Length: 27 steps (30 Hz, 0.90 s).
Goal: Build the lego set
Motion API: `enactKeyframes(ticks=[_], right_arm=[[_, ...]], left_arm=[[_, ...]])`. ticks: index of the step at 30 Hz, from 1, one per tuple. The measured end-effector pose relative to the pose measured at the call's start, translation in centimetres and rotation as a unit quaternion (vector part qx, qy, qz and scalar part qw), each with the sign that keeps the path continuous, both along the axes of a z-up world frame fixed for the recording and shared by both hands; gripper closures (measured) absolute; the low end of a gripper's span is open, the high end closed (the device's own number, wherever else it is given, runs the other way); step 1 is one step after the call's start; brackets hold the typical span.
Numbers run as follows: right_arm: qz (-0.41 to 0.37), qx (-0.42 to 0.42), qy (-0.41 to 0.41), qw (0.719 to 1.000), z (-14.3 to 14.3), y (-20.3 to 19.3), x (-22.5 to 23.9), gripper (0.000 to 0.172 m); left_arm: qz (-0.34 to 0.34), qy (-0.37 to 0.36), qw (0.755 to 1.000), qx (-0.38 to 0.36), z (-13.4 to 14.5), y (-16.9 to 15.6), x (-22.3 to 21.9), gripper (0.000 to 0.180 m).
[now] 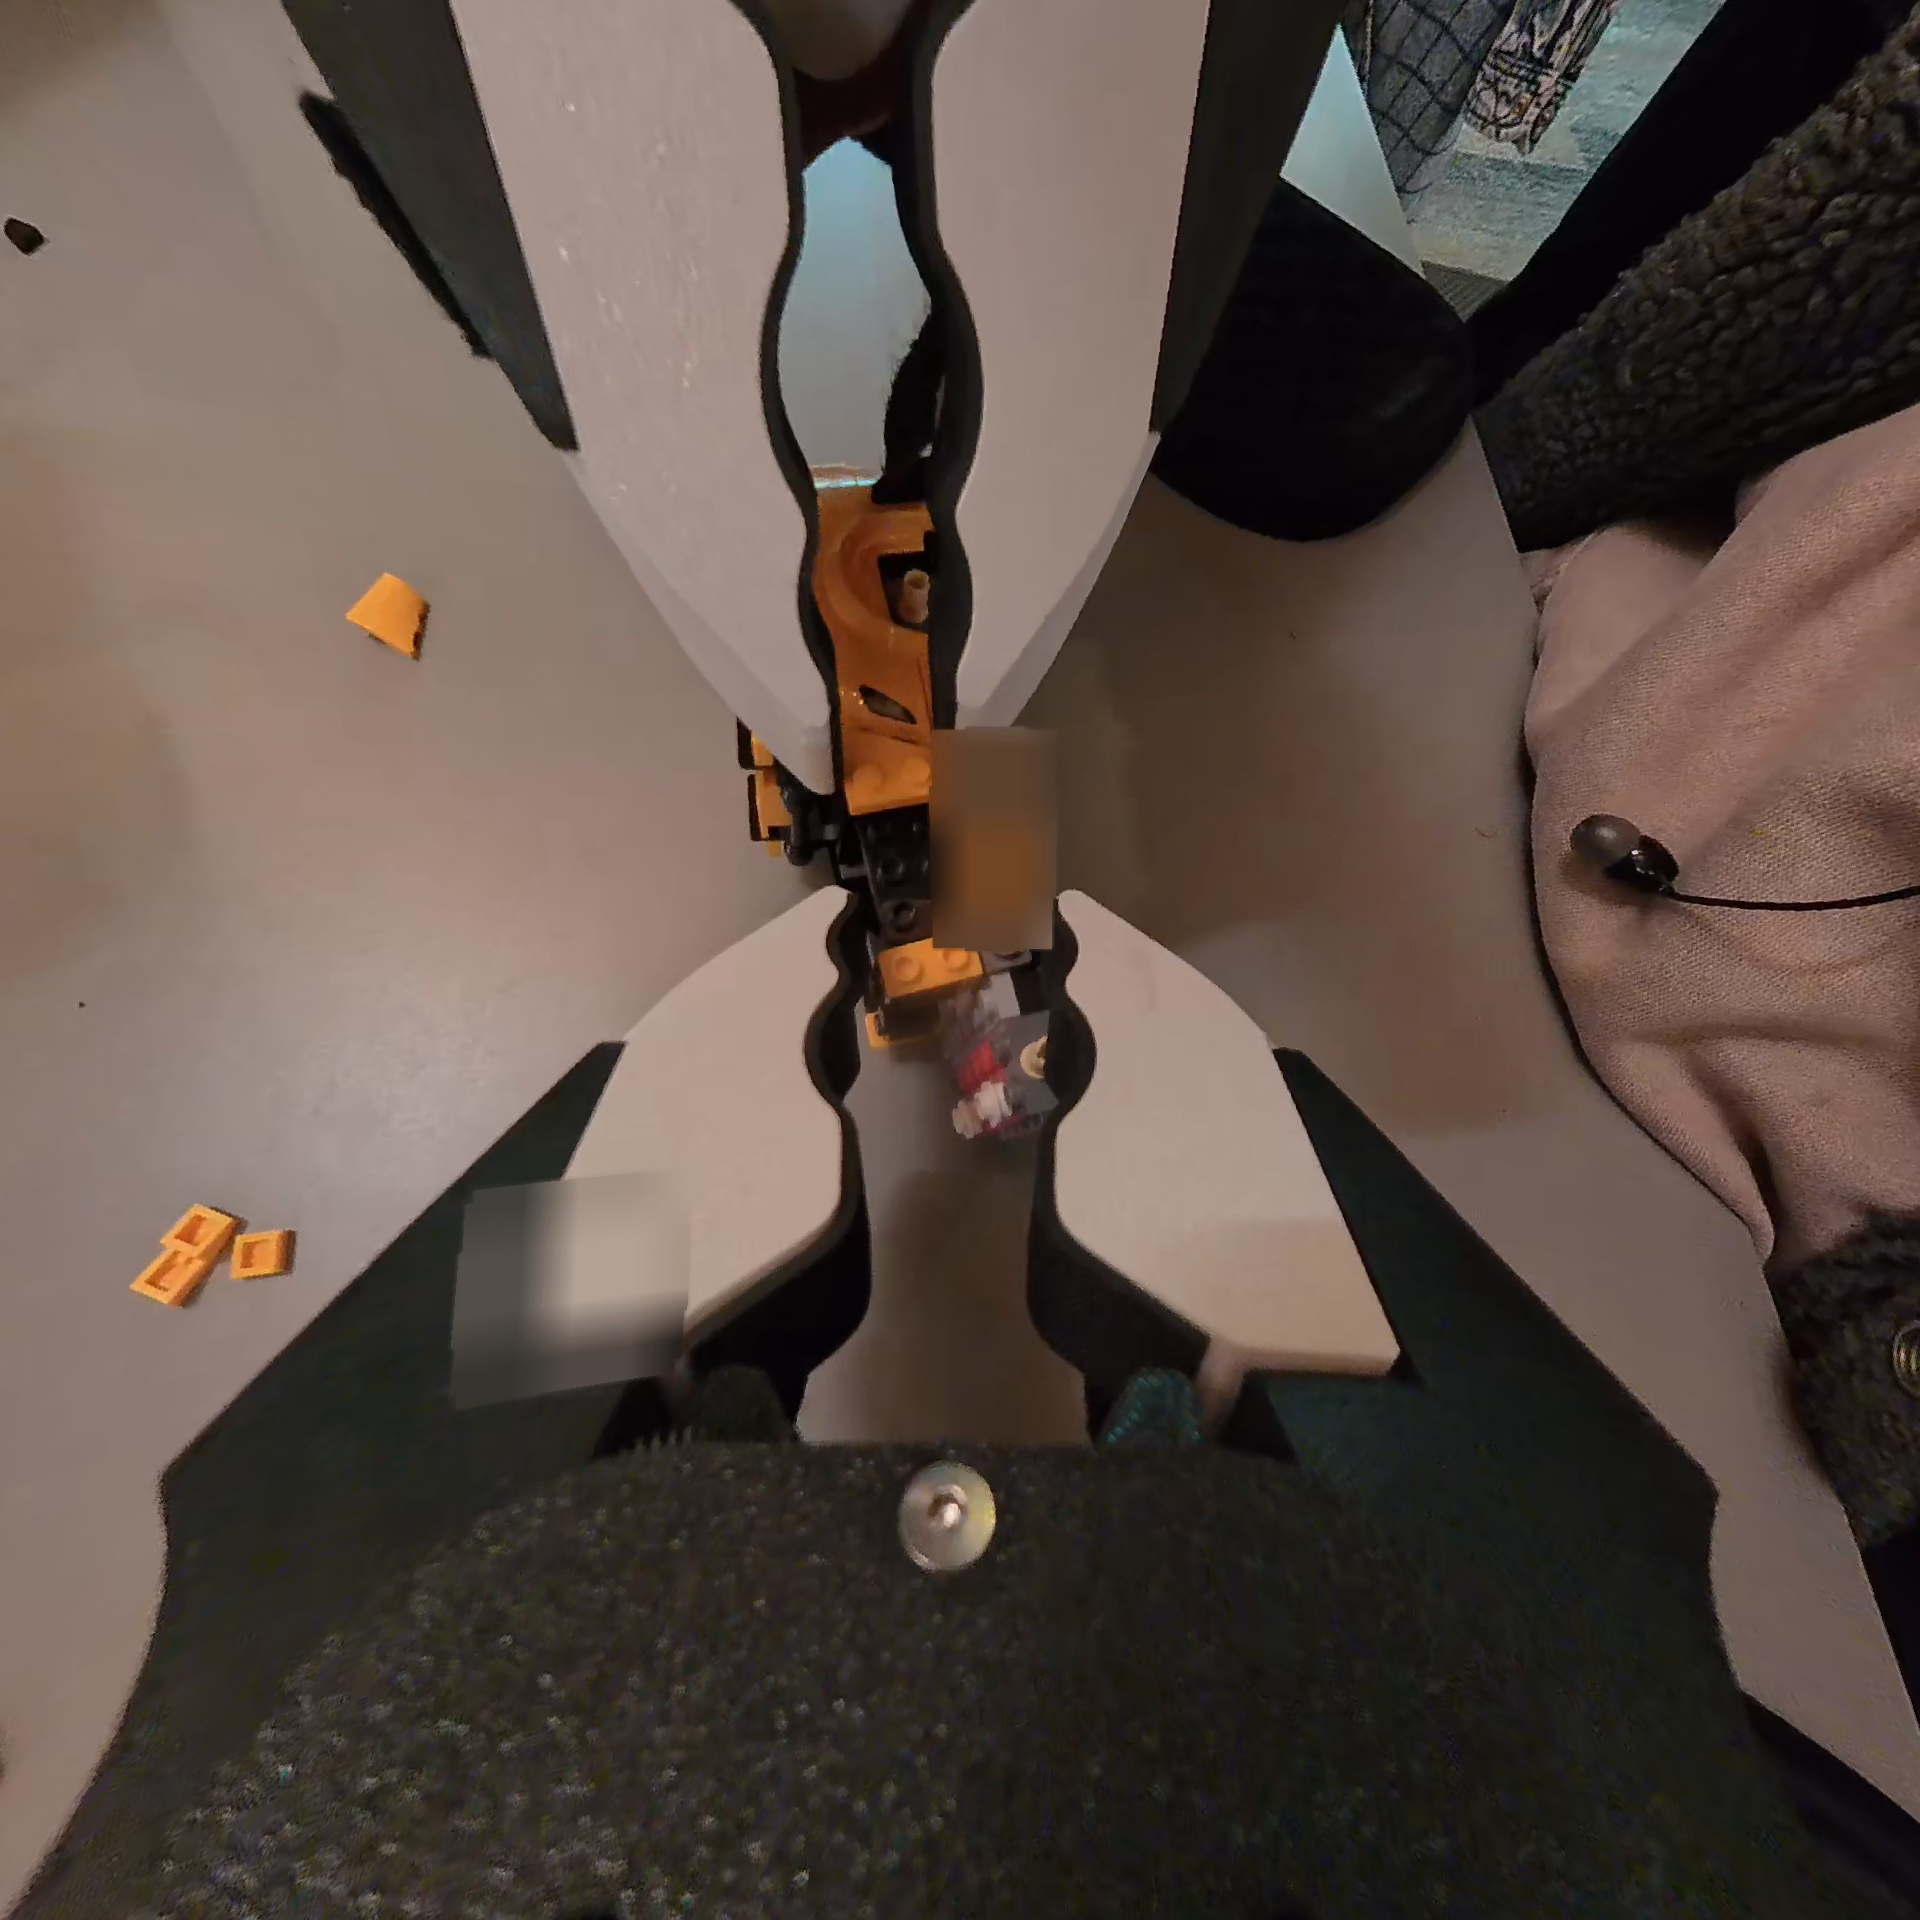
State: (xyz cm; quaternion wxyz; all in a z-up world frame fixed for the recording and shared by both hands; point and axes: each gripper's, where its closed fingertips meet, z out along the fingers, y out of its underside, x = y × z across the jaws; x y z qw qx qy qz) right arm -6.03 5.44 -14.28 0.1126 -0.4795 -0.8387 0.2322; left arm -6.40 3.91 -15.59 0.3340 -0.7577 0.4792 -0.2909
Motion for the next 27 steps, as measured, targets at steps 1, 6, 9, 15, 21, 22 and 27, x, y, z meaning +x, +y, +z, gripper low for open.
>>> enactKeyframes(ticks=[1,6,9,15,21,22,27], right_arm=[[0.000,-0.001,0.000,1.000,0.00,-0.01,0.00,0.156],[0.003,-0.004,-0.002,1.000,0.02,-0.08,0.04,0.156],[0.006,-0.005,-0.005,1.000,0.03,-0.11,0.05,0.156],[0.010,-0.006,-0.015,1.000,0.05,-0.02,0.24,0.156],[0.015,-0.019,-0.017,1.000,0.03,-0.14,0.36,0.153],[0.017,-0.021,-0.017,0.999,0.04,-0.15,0.39,0.153],[0.027,-0.030,-0.018,0.999,0.09,-0.42,0.61,0.147]], left_arm=[[0.000,0.000,1.000,0.000,-0.01,0.00,-0.01,0.149],[-0.001,0.000,1.000,0.001,0.01,-0.01,0.04,0.149],[-0.001,0.000,1.000,0.002,0.01,-0.01,0.06,0.149],[-0.001,0.000,1.000,0.001,0.03,-0.05,0.07,0.149],[-0.002,-0.001,1.000,0.000,0.06,-0.10,0.11,0.149],[-0.002,-0.002,1.000,0.000,0.06,-0.10,0.12,0.149],[-0.002,-0.003,1.000,0.000,0.10,-0.15,0.16,0.149]])
